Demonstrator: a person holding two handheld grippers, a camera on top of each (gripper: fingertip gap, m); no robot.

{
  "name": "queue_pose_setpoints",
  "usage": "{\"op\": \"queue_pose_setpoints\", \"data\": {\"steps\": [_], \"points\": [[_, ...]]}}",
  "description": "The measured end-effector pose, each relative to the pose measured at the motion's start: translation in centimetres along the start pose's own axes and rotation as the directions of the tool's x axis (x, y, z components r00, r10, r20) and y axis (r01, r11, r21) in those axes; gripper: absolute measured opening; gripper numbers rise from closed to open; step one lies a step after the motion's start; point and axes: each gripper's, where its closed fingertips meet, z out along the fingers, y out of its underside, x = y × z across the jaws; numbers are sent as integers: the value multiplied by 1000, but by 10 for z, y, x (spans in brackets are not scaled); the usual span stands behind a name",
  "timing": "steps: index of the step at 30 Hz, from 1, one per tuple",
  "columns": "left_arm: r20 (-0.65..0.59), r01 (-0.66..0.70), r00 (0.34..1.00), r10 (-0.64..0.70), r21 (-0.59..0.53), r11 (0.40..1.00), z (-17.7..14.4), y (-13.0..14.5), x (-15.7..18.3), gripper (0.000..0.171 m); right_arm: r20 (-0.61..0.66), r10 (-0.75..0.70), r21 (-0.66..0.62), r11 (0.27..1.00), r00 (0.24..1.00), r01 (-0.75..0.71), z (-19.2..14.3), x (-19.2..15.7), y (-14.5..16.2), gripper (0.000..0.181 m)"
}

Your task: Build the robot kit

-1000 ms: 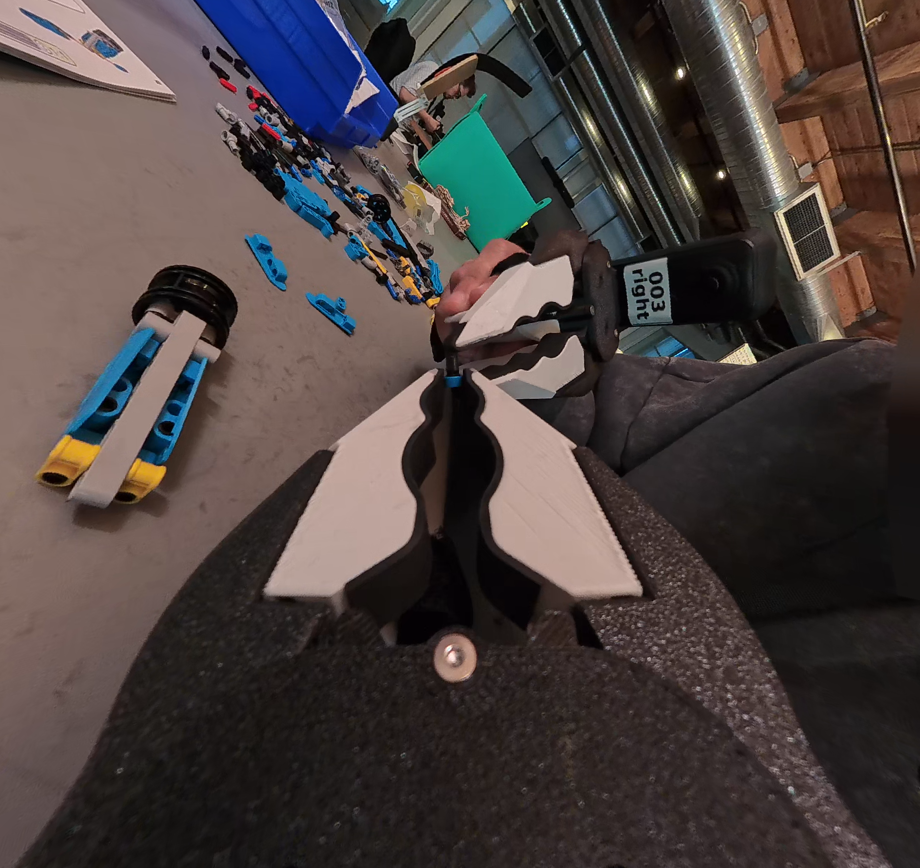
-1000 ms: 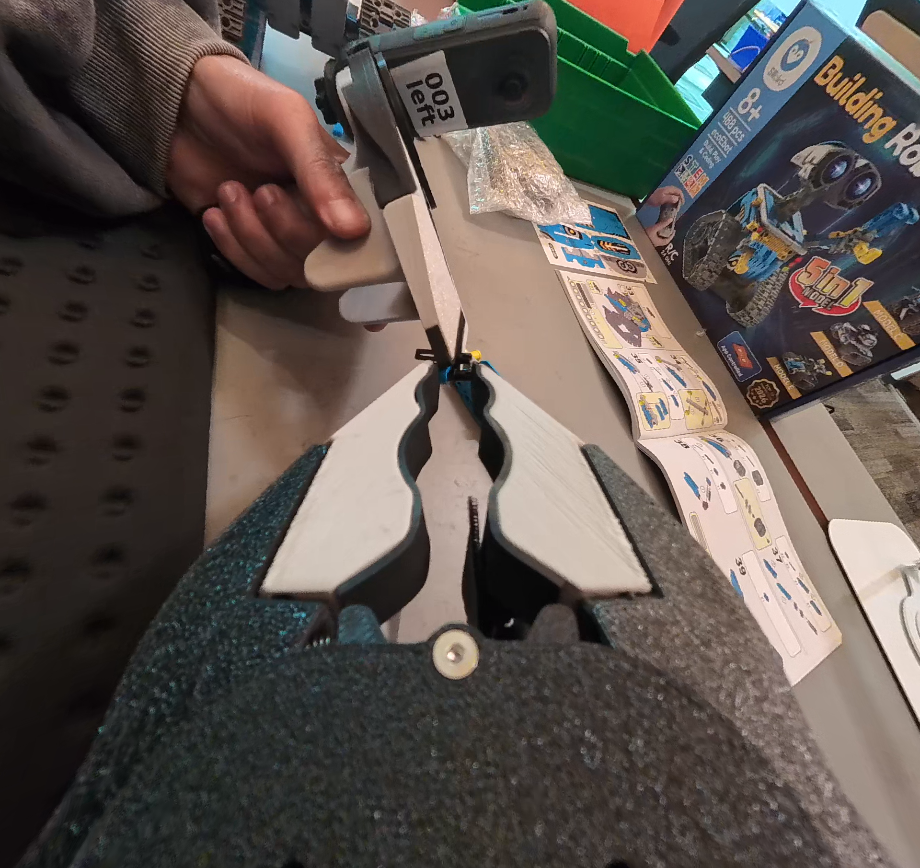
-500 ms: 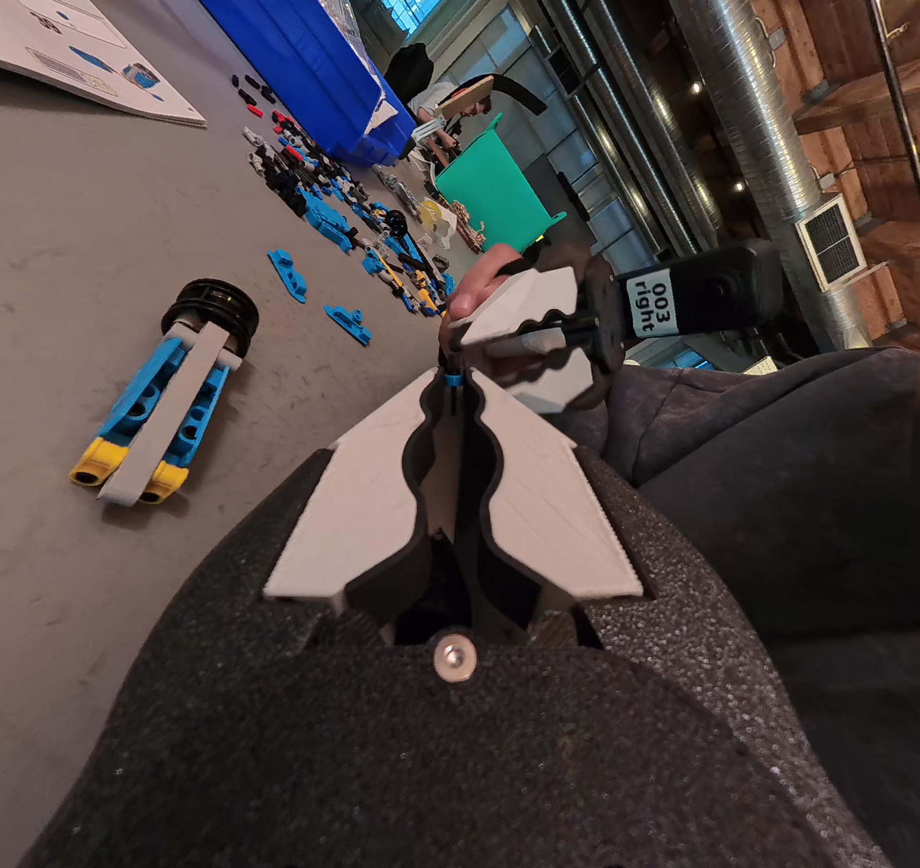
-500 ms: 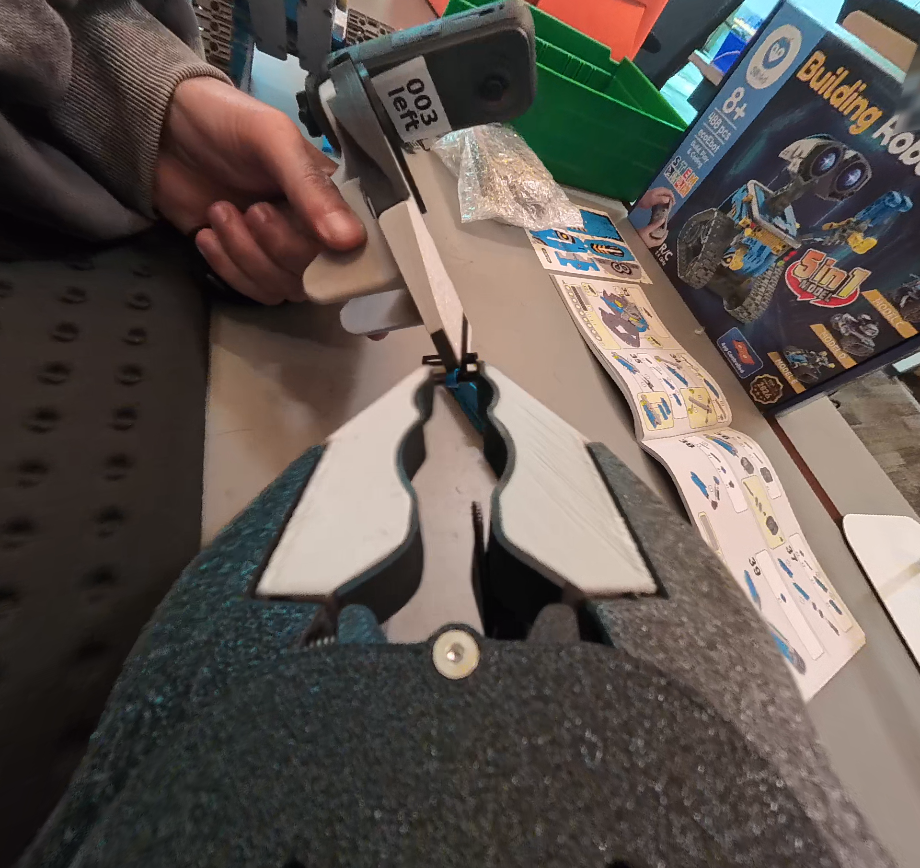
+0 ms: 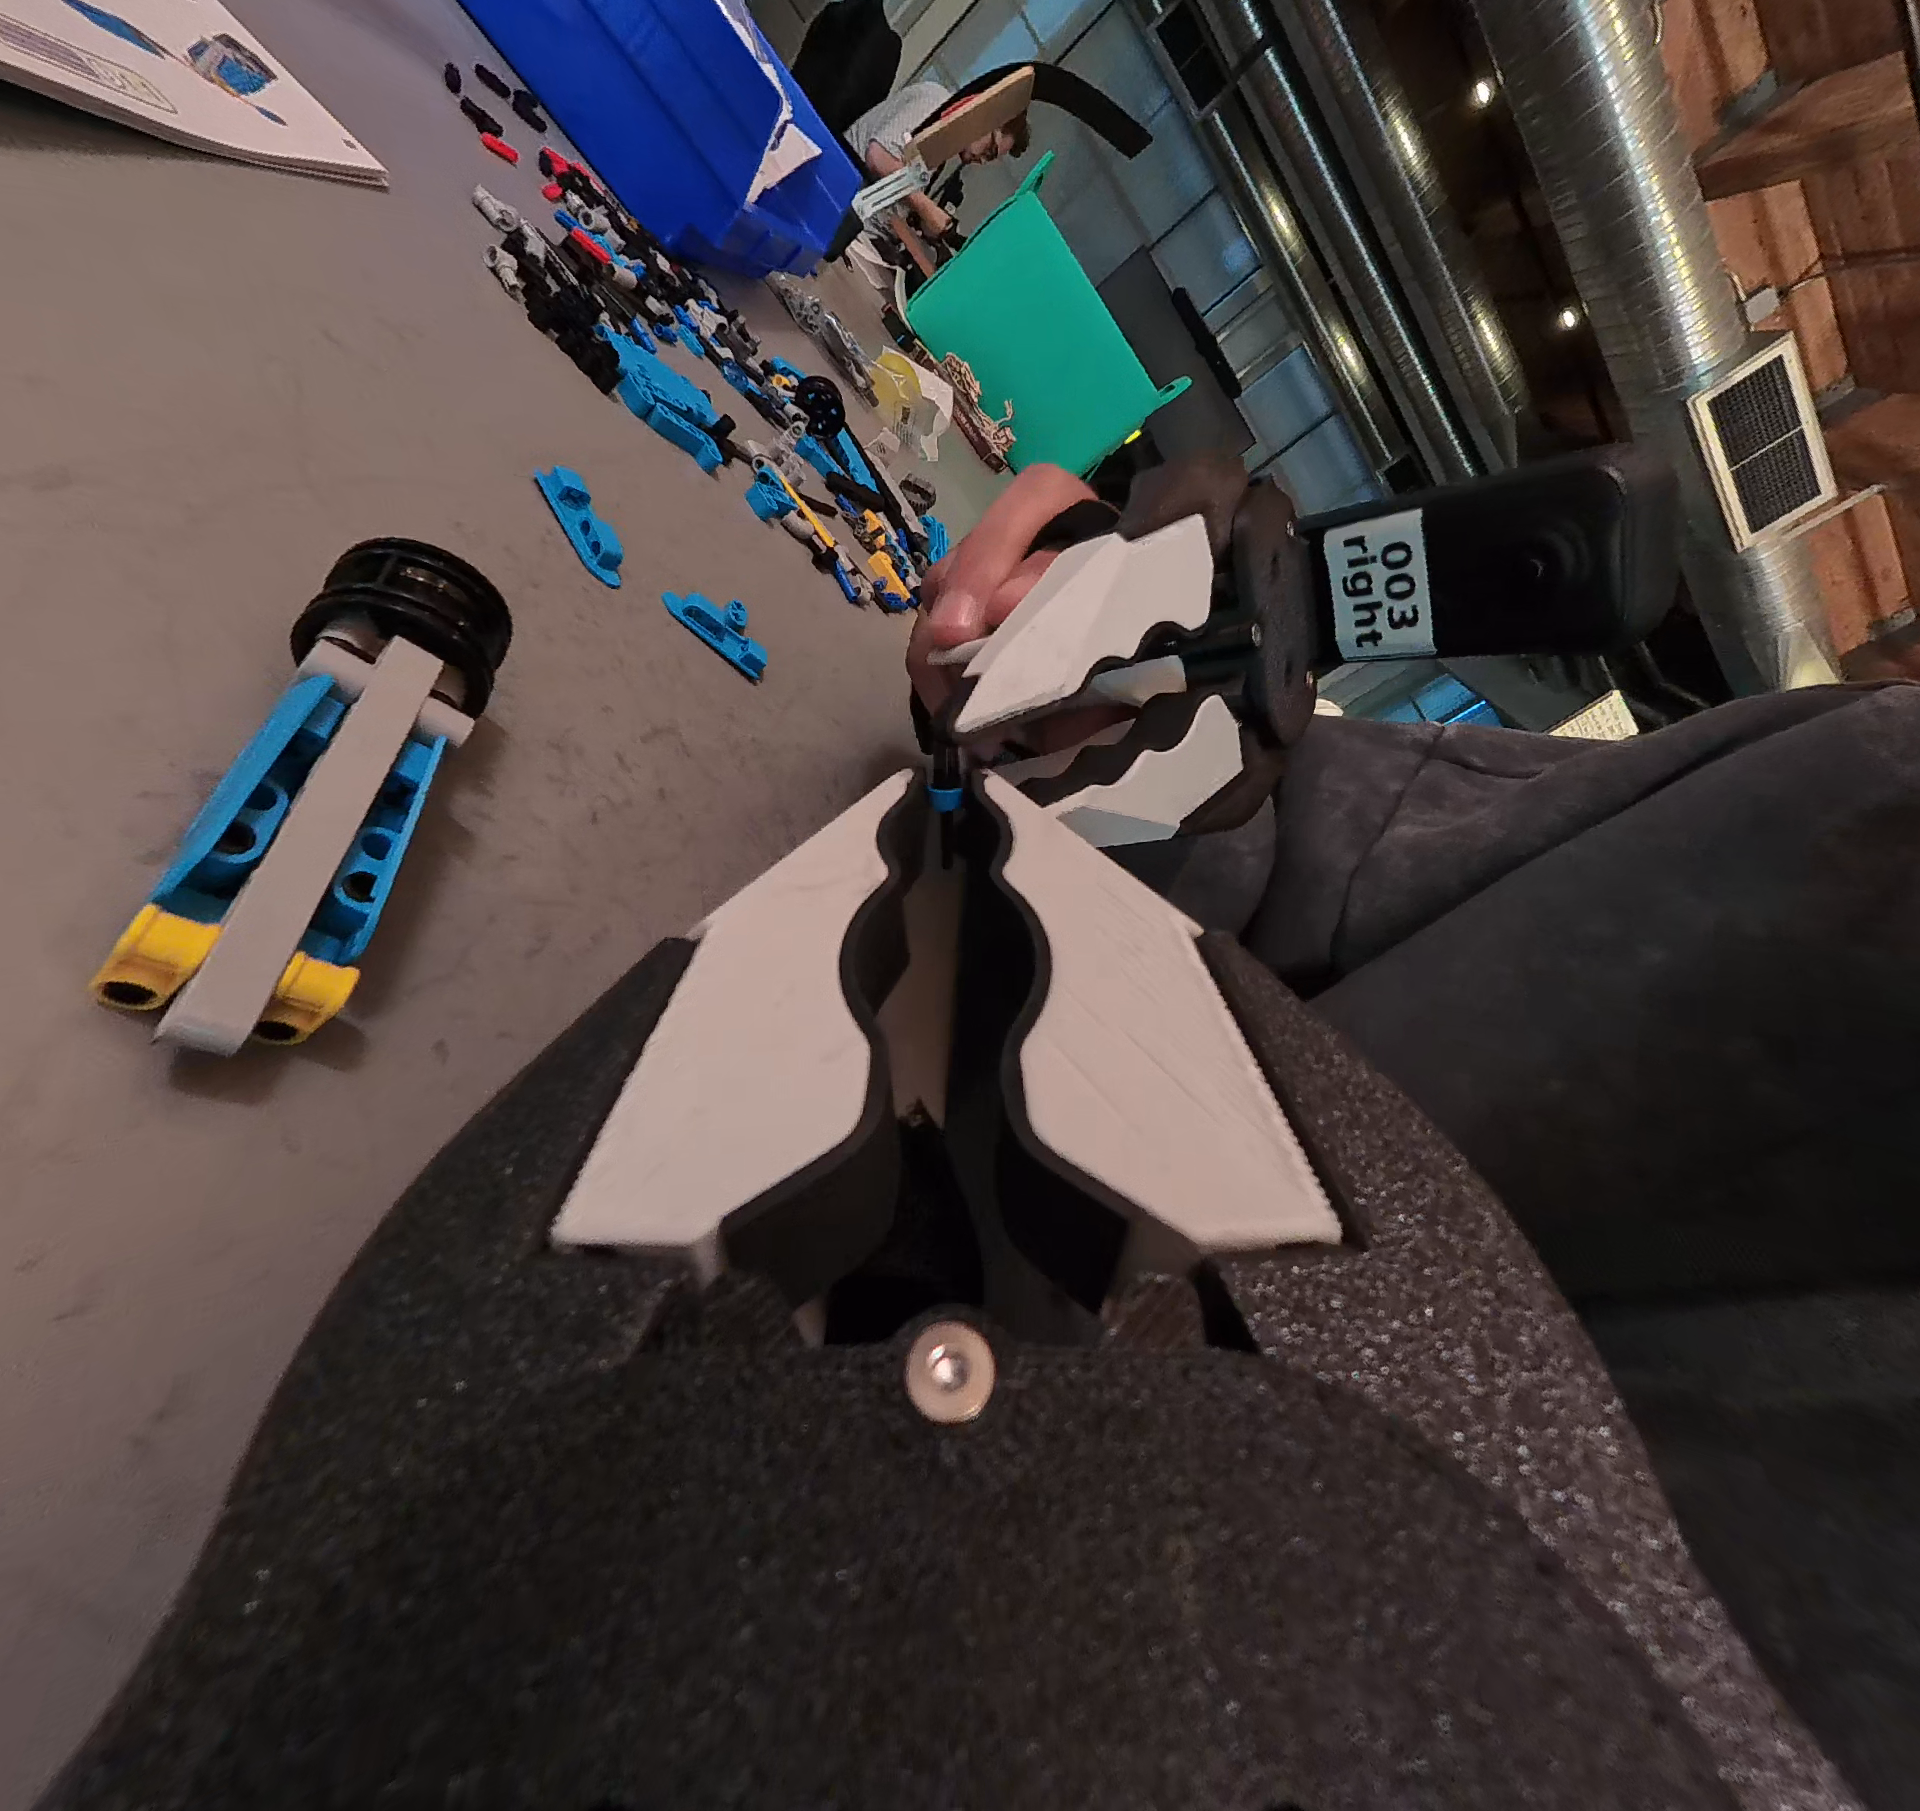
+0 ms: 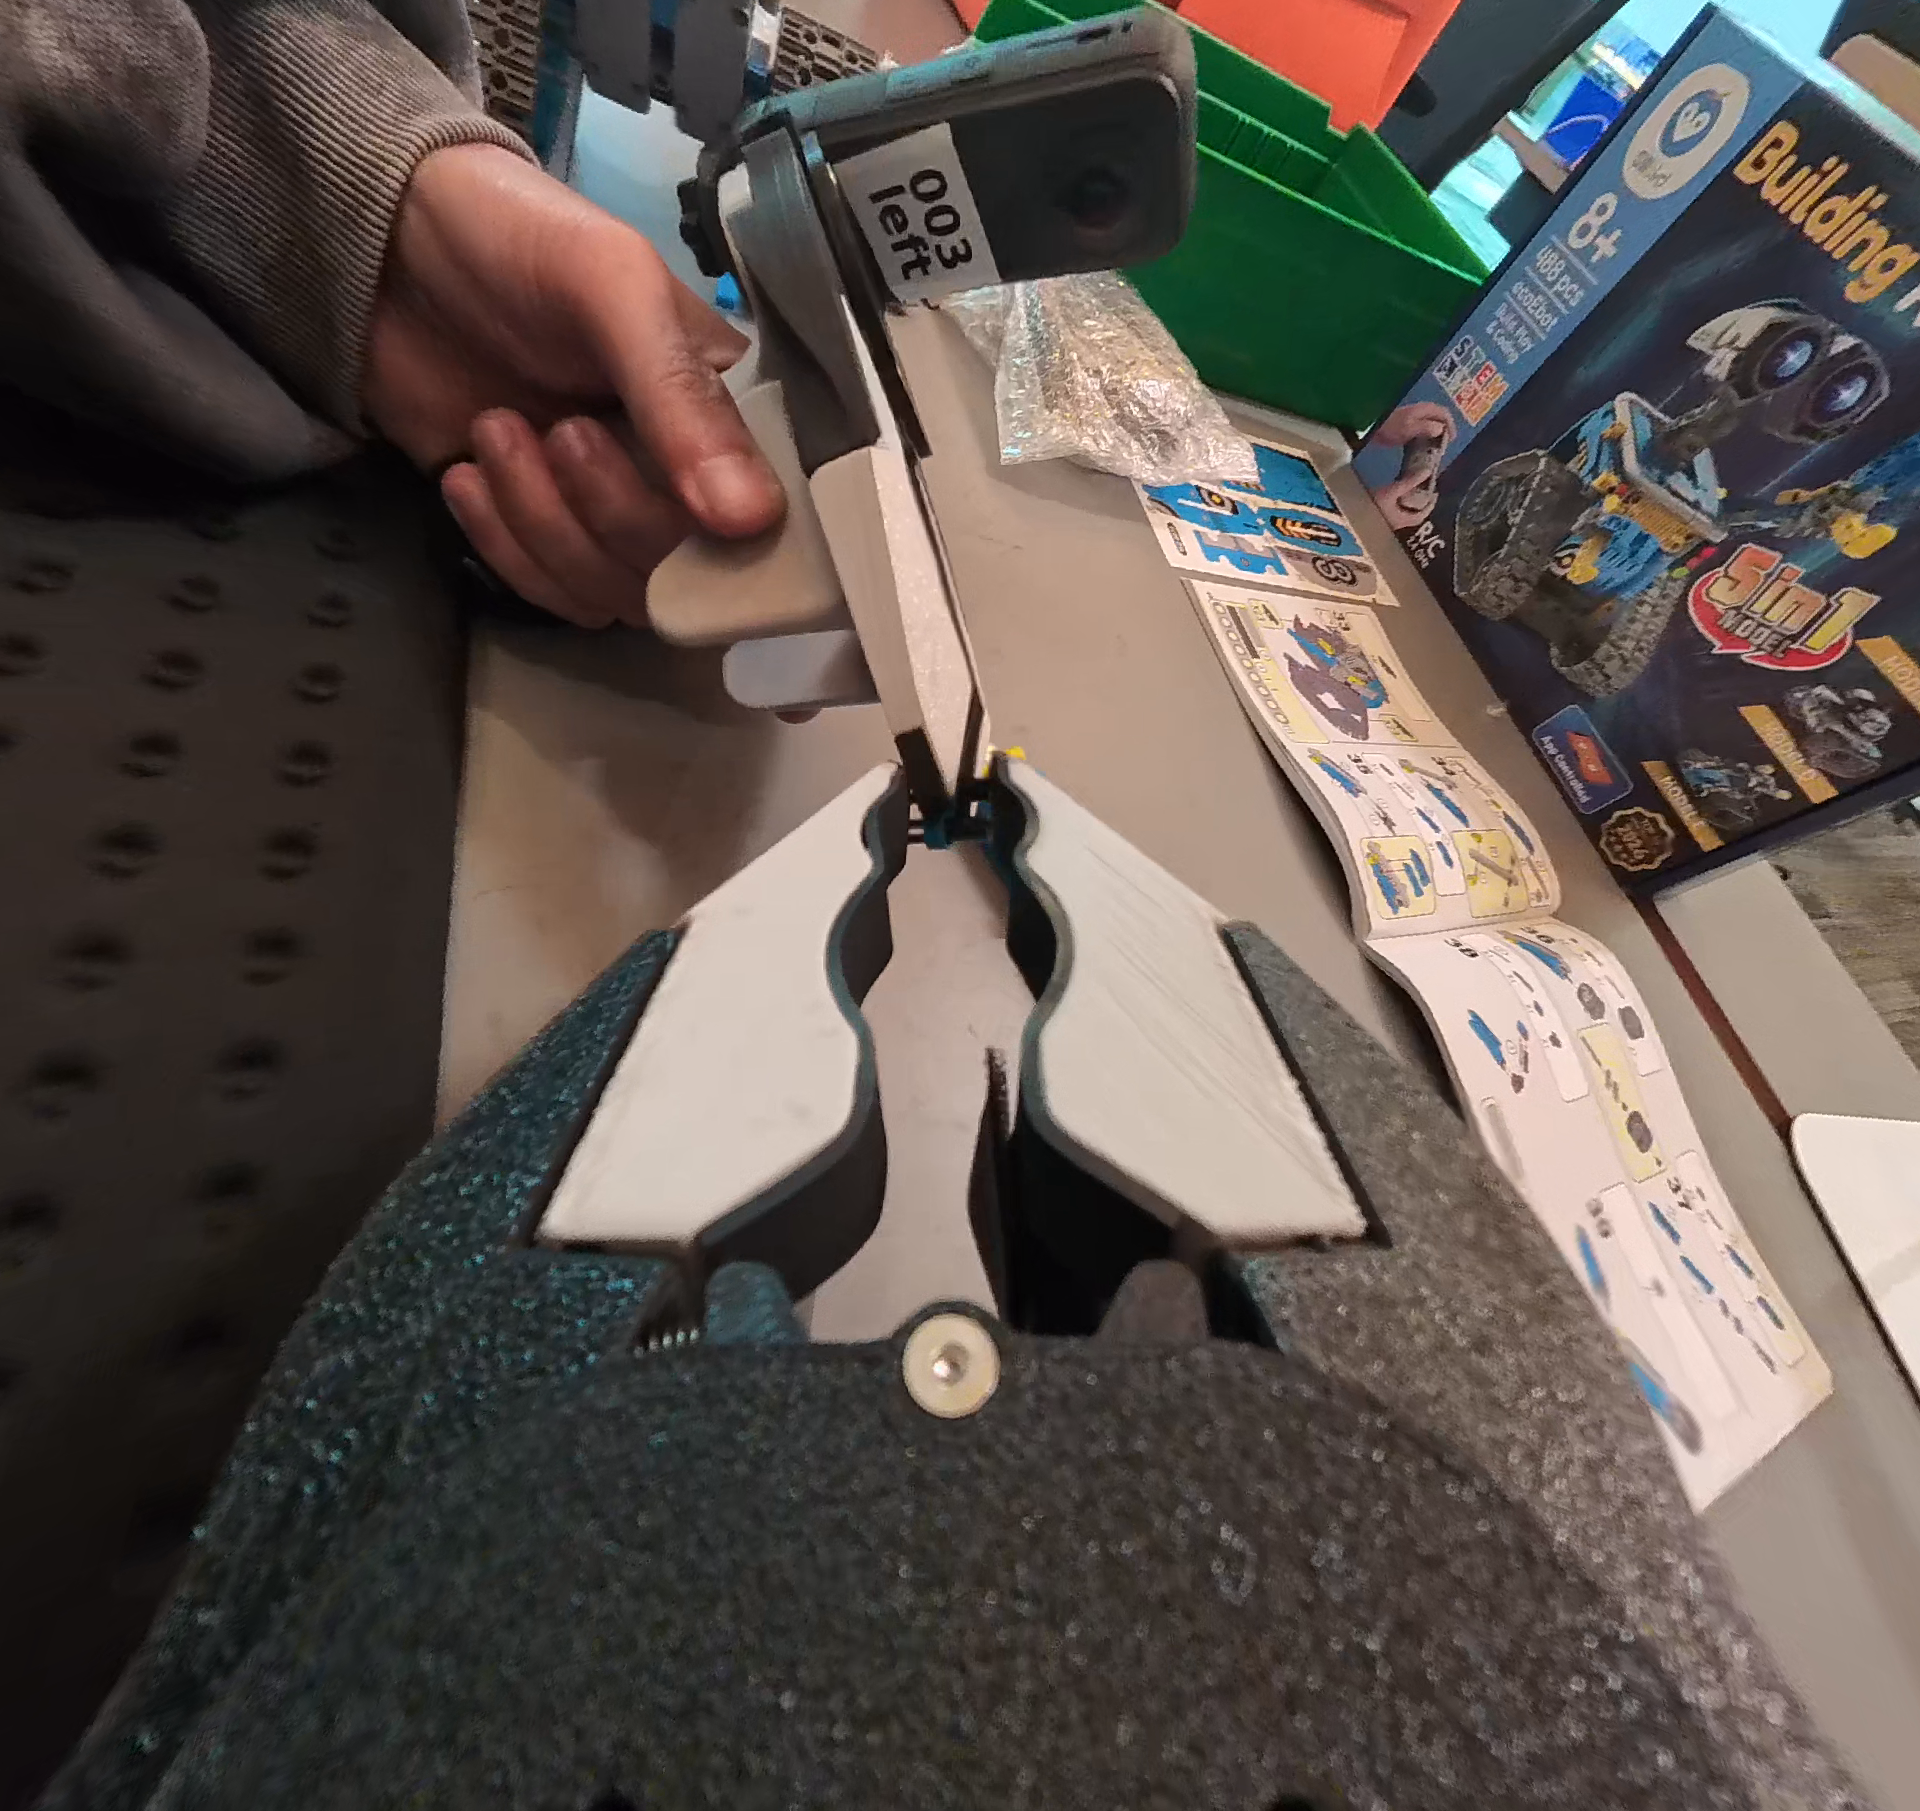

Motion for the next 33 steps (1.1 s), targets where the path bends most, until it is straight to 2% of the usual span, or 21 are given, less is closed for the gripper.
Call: {"op": "queue_pose_setpoints", "data": {"steps": [3, 8, 14, 17, 20, 22, 24, 28, 30, 31, 33], "points": [[48, -31, 998, 31, -9, 999, 1, 1, -4, 4, 29, 48, -22, 999, 998, -48, 2, -2, 4, 14], [84, -62, 995, 62, -3, 998, 1, 0, -6, 3, 25, 33, -51, 998, 999, -32, 5, -5, 6, 9], [78, -94, 993, 92, 23, 995, 1, -4, -2, 6, 1, 58, 4, 998, 998, -58, 2, 2, 1, 12], [87, -82, 993, 76, 67, 994, -4, -10, -4, 6, 21, 162, 55, 985, 987, -163, -6, 10, -2, 23], [43, -47, 998, 41, 138, 989, -10, -21, 0, 6, 67, 268, 43, 962, 961, -271, -7, 10, 4, 25], [-33, -60, 997, 67, 181, 982, -11, -26, 16, 6, 81, 345, 4, 938, 935, -346, 1, 6, 11, 27], [-84, -96, 990, 114, 196, 976, -10, -27, 31, 6, 211, 450, 41, 883, 868, -468, 0, -4, -3, 27], [-73, -199, 974, 217, 190, 961, -6, -24, 42, 6, 401, 551, 135, 754, 732, -643, -16, 1, -30, 16], [-67, -222, 969, 238, 186, 957, -5, -23, 43, 7, 418, 558, 129, 745, 717, -654, -17, 0, -30, 11], [-55, -226, 969, 239, 181, 957, -4, -23, 41, 7, 427, 542, 130, 755, 724, -642, -19, -1, -30, 2], [15, -249, 968, 250, 161, 955, -3, -23, 32, 8, 383, 535, 114, 782, 753, -613, -16, 1, -23, 1]]}}
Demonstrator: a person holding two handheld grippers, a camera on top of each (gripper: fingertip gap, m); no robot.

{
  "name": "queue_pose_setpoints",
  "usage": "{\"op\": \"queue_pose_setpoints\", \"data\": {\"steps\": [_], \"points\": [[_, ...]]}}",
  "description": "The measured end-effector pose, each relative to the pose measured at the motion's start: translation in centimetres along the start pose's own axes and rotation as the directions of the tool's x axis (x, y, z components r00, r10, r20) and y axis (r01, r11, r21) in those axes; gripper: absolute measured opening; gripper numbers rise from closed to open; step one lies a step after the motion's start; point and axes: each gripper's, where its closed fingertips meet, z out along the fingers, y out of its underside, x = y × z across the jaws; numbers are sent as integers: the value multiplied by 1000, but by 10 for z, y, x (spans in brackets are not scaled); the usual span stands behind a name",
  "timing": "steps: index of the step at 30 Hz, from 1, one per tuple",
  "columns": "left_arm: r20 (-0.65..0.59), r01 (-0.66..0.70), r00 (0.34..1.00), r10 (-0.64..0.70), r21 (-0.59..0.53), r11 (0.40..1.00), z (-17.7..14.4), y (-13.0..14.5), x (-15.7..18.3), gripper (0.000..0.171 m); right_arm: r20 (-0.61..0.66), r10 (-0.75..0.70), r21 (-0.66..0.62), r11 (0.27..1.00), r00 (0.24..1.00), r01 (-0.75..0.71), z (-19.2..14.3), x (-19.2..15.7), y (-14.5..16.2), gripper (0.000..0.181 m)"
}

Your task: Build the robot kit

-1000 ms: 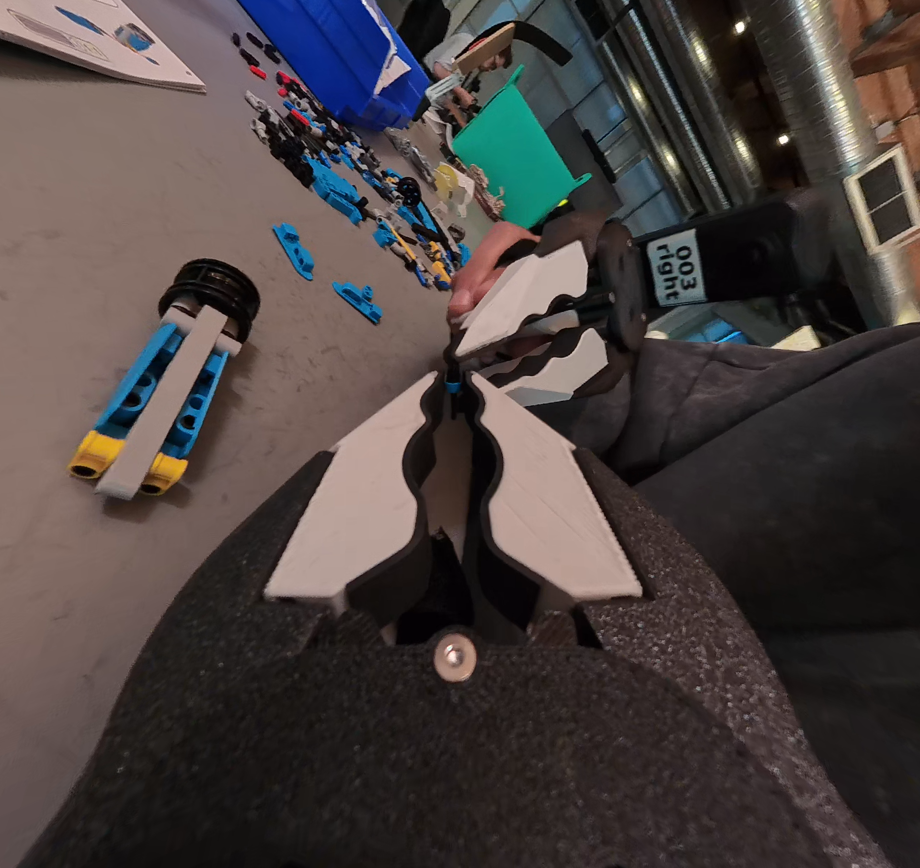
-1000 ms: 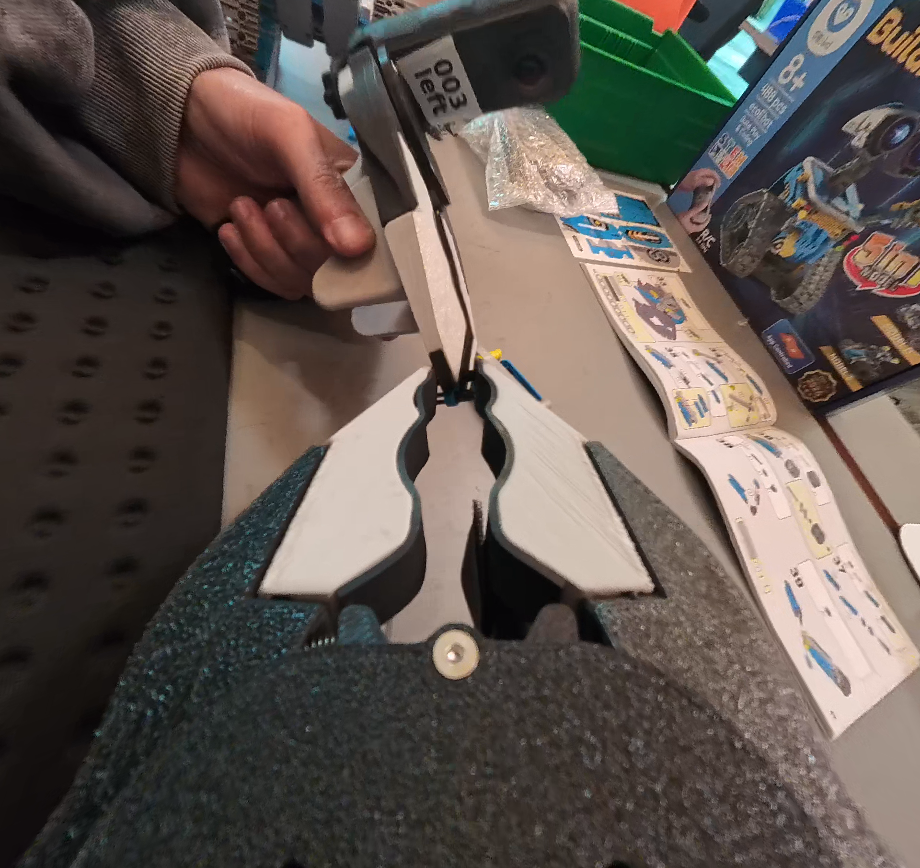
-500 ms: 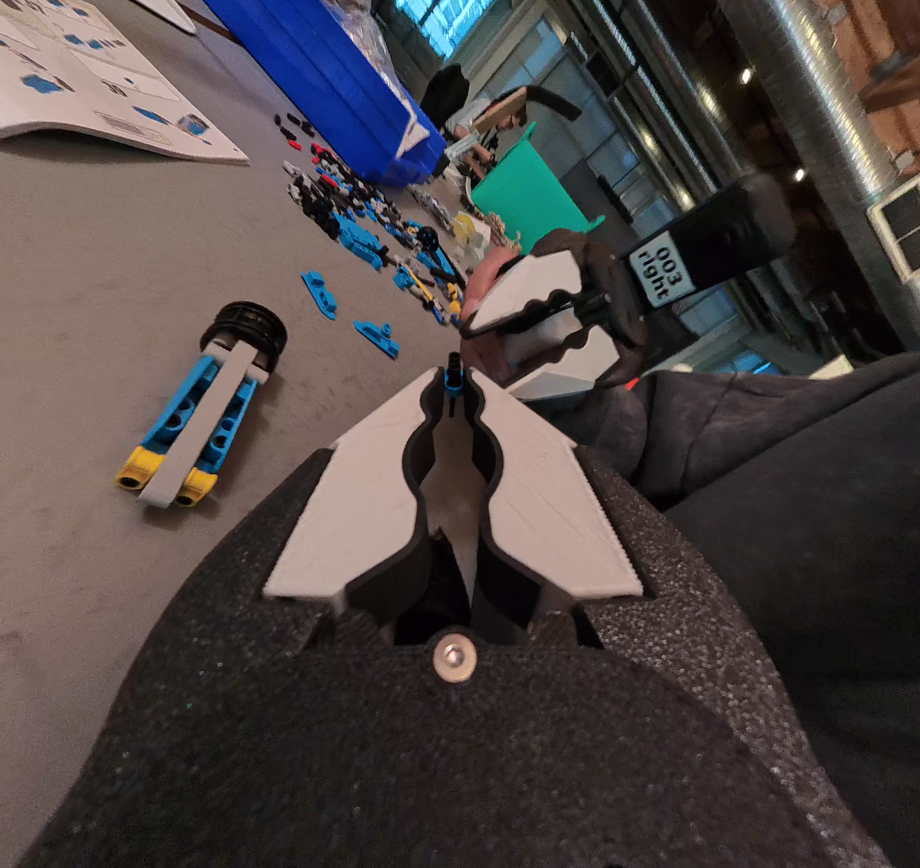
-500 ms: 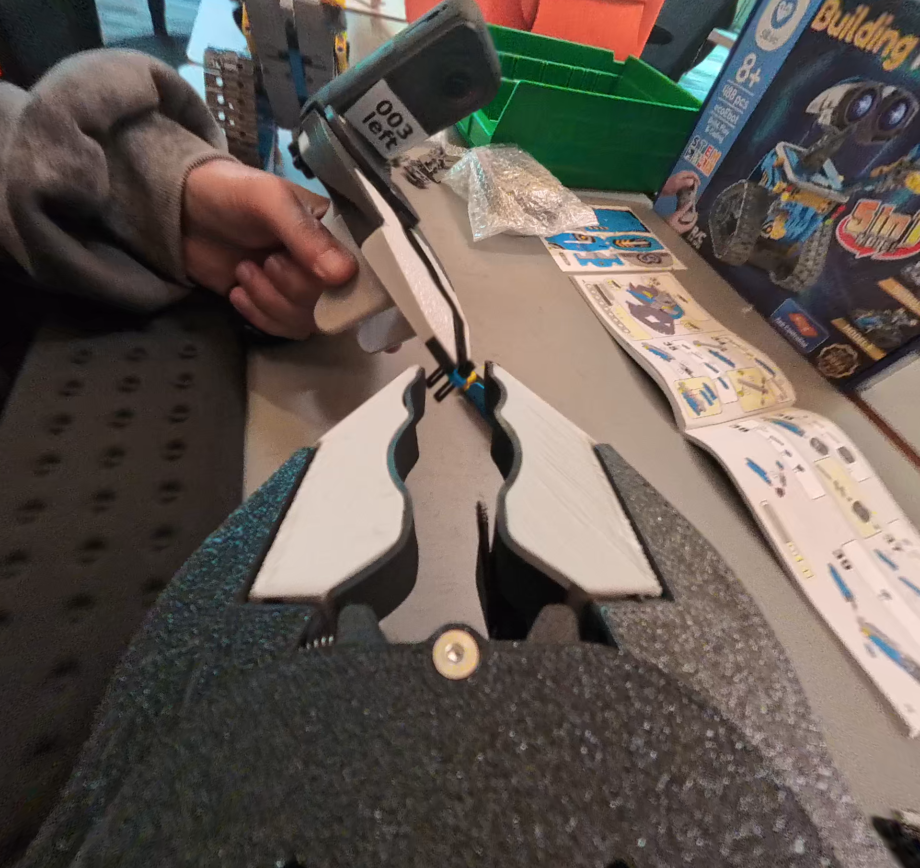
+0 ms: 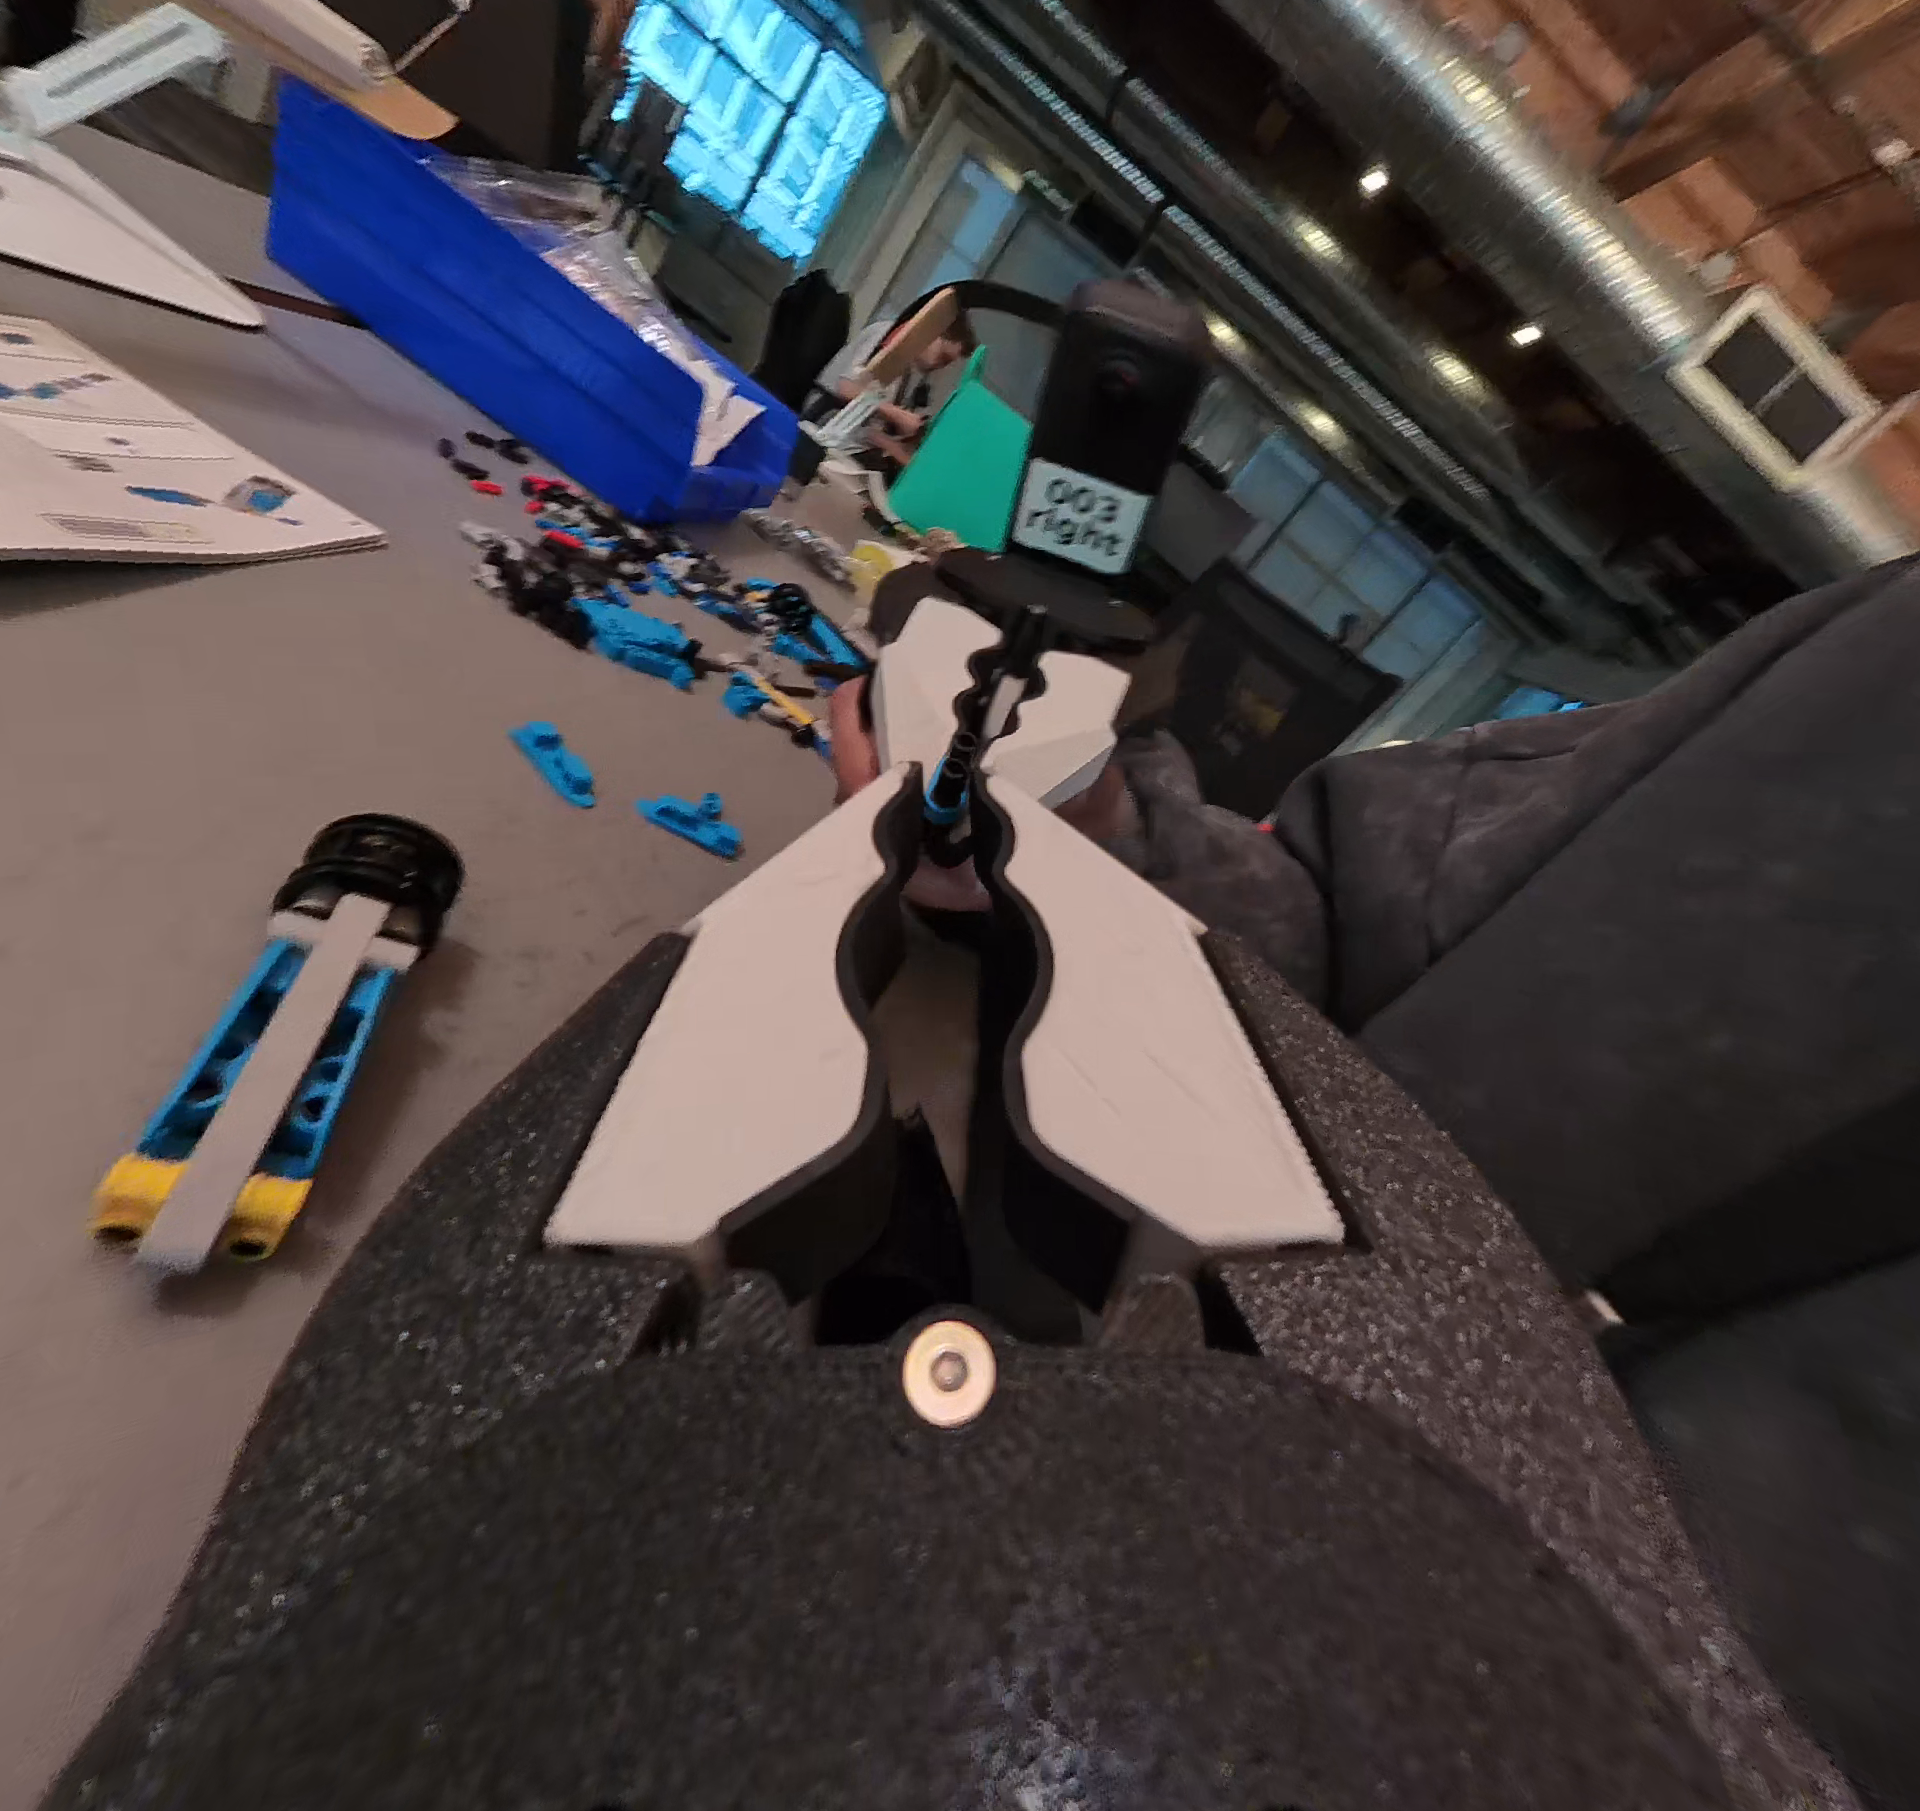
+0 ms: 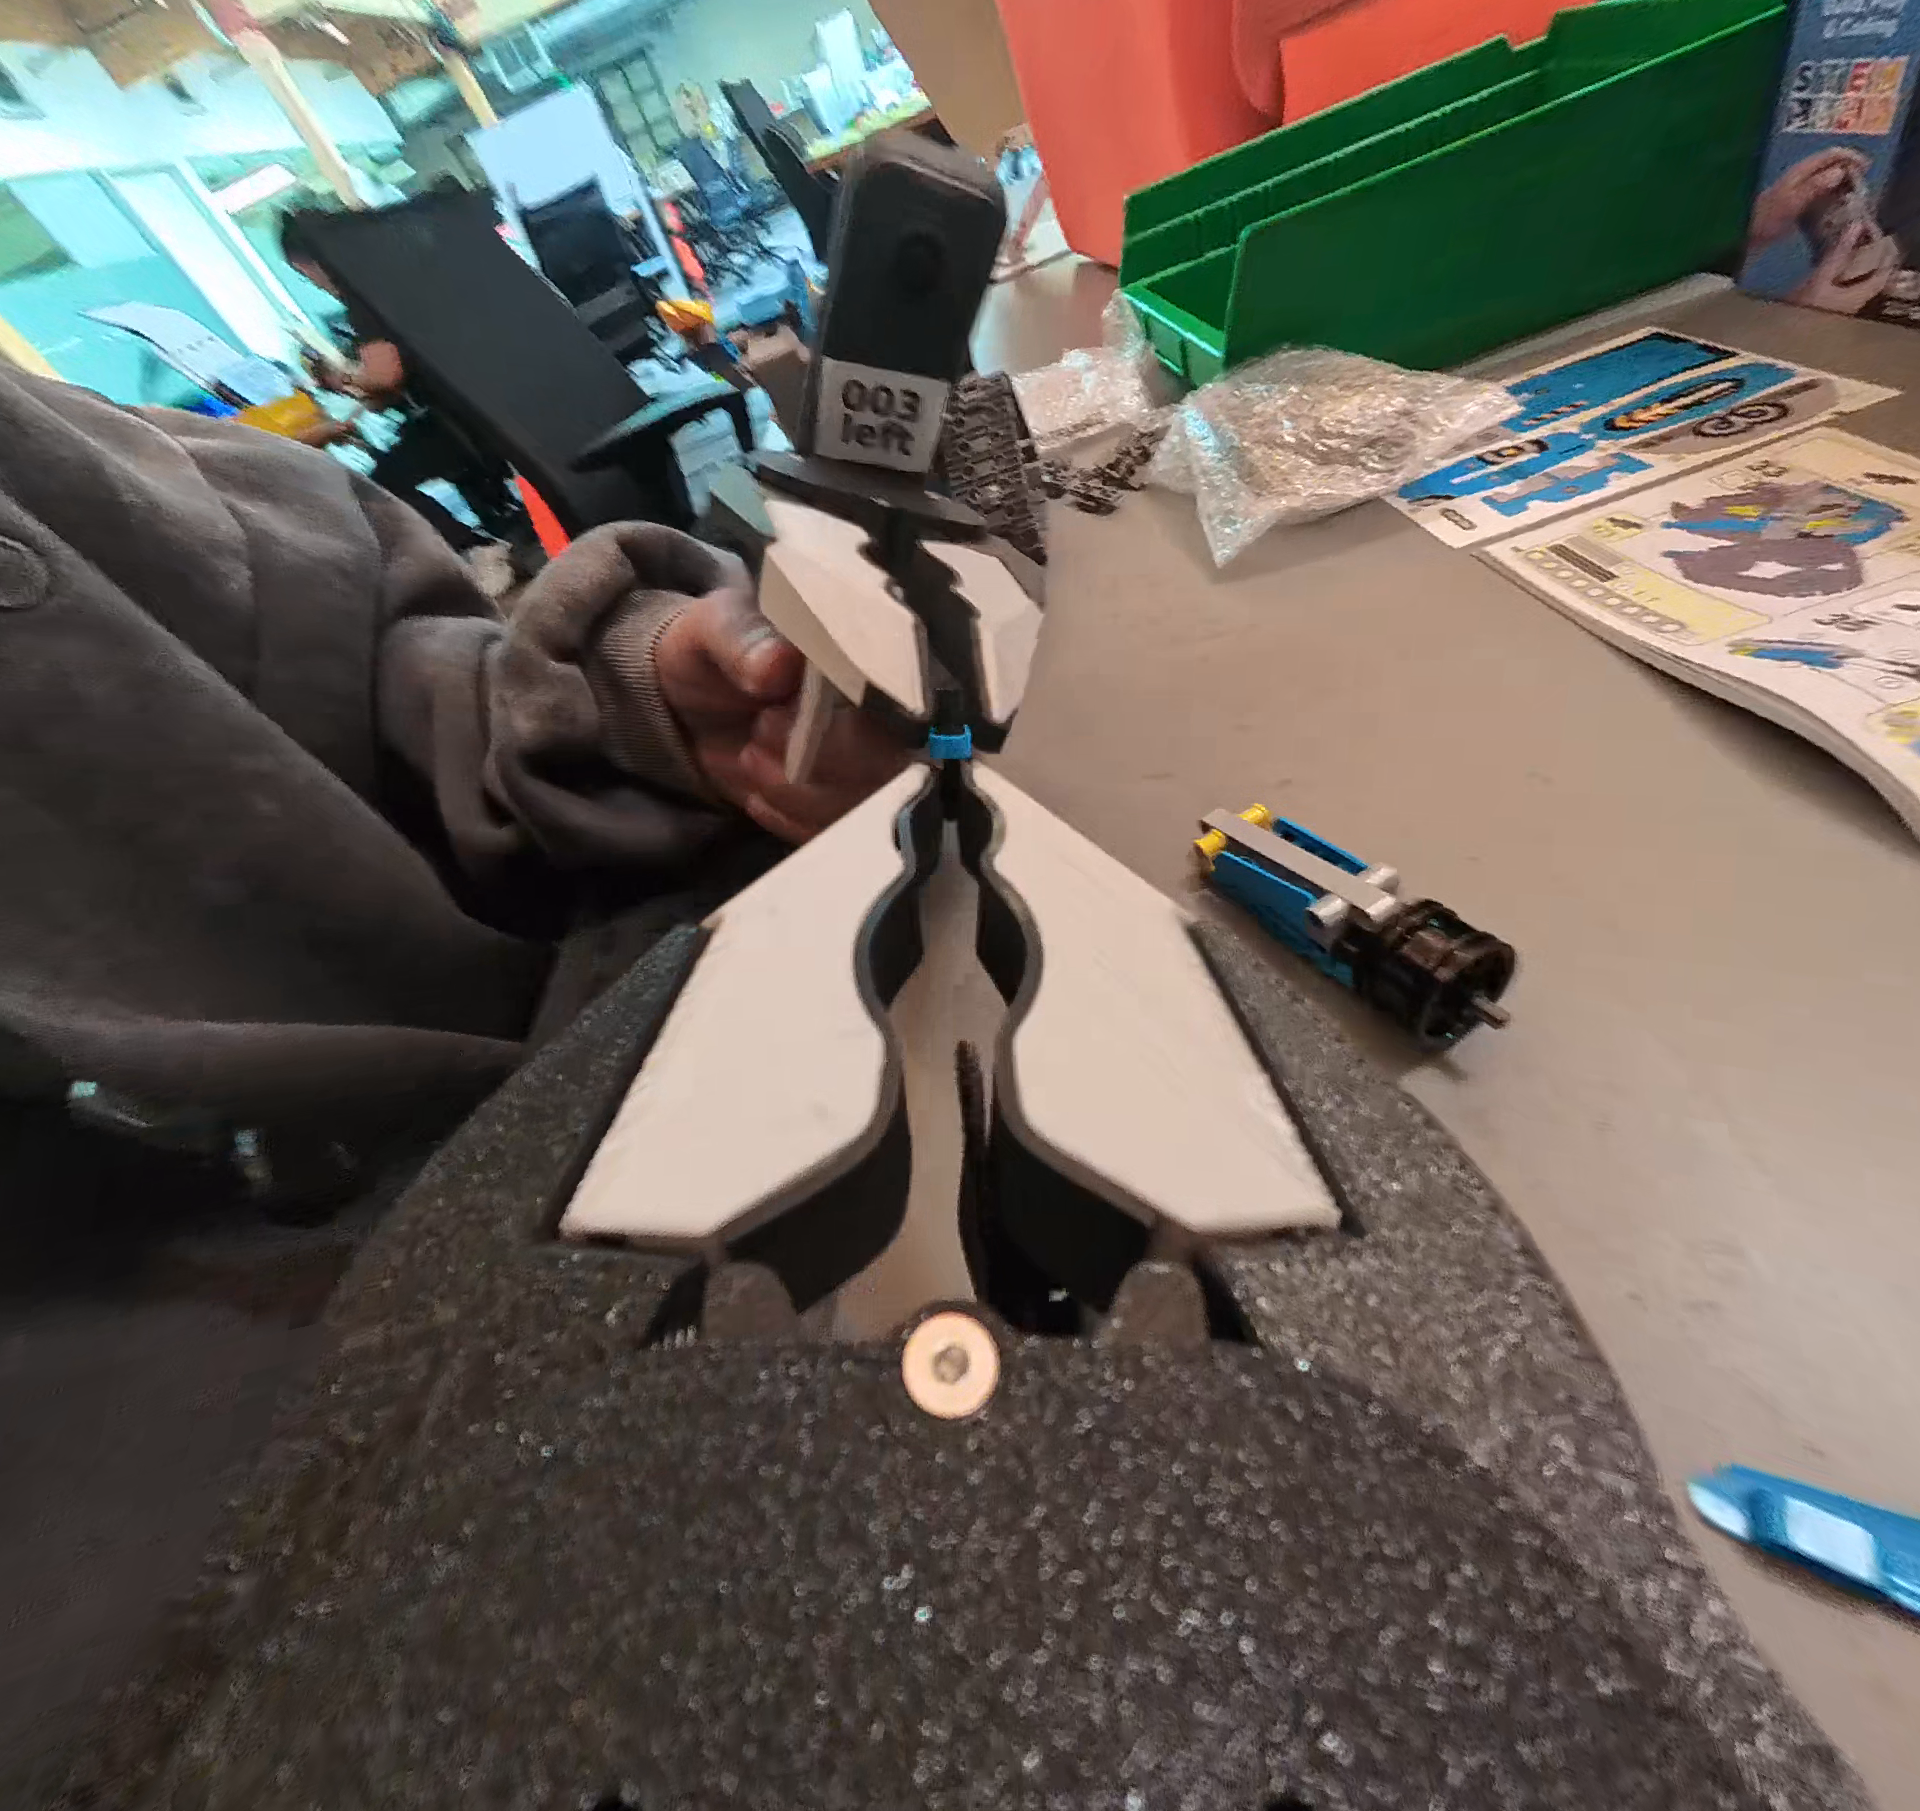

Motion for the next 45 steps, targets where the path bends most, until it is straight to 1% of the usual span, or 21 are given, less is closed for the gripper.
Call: {"op": "queue_pose_setpoints", "data": {"steps": [2, 3, 4, 5, 6, 9, 10, 12, 17, 19, 21, 23, 26, 28, 30, 32, 35, 37, 40, 43, 45], "points": [[79, -31, 996, 32, -17, 999, 0, 2, -10, 17, -139, -136, -56, 990, 981, 129, -2, 16, 6, 1], [115, -30, 993, 32, -16, 999, 0, 2, -15, 23, -226, -248, -112, 967, 942, 228, -4, 25, 9, 2], [147, -24, 989, 25, -10, 1000, 0, 2, -19, 29, -310, -379, -187, 923, 872, 336, -8, 35, 12, 1], [171, -17, 985, 17, -5, 1000, 2, 2, -22, 35, -374, -525, -274, 850, 765, 450, -12, 43, 12, 0], [197, -11, 980, 11, -3, 1000, 5, 2, -26, 36, -387, -640, -353, 768, 663, 535, -14, 45, 13, 0], [219, 7, 976, 4, -51, 999, 16, 12, -31, 33, -379, -806, -487, 592, 455, 642, -12, 44, 14, 1], [221, 11, 975, 4, -67, 998, 18, 14, -33, 31, -379, -823, -502, 567, 423, 653, -13, 44, 13, 1], [229, 7, 973, 10, -71, 997, 16, 14, -35, 15, -370, -840, -524, 542, 397, 657, -14, 46, 15, 1], [229, 6, 973, 15, -94, 996, 16, 18, -36, 15, -330, -879, -546, 475, 344, 690, -13, 46, 18, 2], [241, -38, 968, 66, -120, 992, 15, 19, -35, 14, -349, -855, -519, 517, 383, 681, -14, 45, 18, 2], [264, -79, 959, 108, -119, 990, 11, 14, -37, 15, -399, -788, -461, 614, 469, 640, -22, 45, 14, 13], [287, -131, 946, 152, -91, 987, 4, 4, -38, 15, -489, -673, -370, 737, 556, 566, -44, 56, 3, 15], [350, -195, 915, 202, -55, 979, -9, -11, -46, 15, -614, -356, -188, 933, 704, 308, -87, 96, -4, 24], [401, -223, 889, 221, -43, 974, -19, -20, -56, 15, -627, -130, -56, 991, 768, 122, -105, 117, -4, 28], [418, -231, 882, 219, -23, 973, -26, -28, -62, 15, -622, 28, 63, 998, 783, 14, -117, 128, -7, 26], [423, -235, 880, 213, -2, 972, -31, -35, -67, 15, -645, 62, 82, 997, 762, -11, -127, 134, -8, 16], [451, -277, 856, 252, -11, 961, -37, -44, -77, 15, -797, -128, -95, 992, 590, 87, -151, 158, -2, 5], [476, -293, 837, 269, -24, 956, -39, -47, -85, 15, -819, -195, -173, 981, 540, 91, -155, 170, 5, 3], [463, -260, 852, 243, -30, 965, -37, -44, -90, 15, -789, -171, -183, 982, 590, 40, -147, 173, 16, 3], [441, -231, 871, 216, -21, 973, -36, -42, -88, 15, -803, -187, -212, 977, 565, 23, -150, 174, 22, 2], [433, -231, 875, 216, -19, 973, -36, -43, -84, 15, -789, -160, -195, 981, 593, 4, -146, 169, 24, 2]]}}
